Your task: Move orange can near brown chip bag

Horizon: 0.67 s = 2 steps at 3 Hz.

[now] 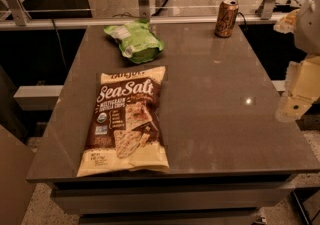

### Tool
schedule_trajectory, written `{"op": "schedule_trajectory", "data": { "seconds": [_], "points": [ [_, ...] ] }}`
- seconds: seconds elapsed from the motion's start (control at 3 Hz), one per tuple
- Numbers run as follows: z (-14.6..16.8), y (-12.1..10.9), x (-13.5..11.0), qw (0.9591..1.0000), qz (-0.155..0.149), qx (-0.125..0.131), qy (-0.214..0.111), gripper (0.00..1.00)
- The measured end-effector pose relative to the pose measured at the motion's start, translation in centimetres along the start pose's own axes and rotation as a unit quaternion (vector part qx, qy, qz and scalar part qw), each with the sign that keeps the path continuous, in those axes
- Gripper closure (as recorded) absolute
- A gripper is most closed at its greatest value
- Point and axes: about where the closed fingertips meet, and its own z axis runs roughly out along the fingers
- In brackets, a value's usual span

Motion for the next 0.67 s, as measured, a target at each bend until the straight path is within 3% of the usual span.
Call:
{"op": "schedule_trajectory", "data": {
  "seconds": [0.33, 0.67],
  "points": [
    [-0.1, -0.12, -0.05, 1.0, -0.001, 0.004, -0.003, 0.0],
    [0.11, -0.93, -0.25, 0.9992, 0.013, 0.035, -0.012, 0.0]
  ]
}}
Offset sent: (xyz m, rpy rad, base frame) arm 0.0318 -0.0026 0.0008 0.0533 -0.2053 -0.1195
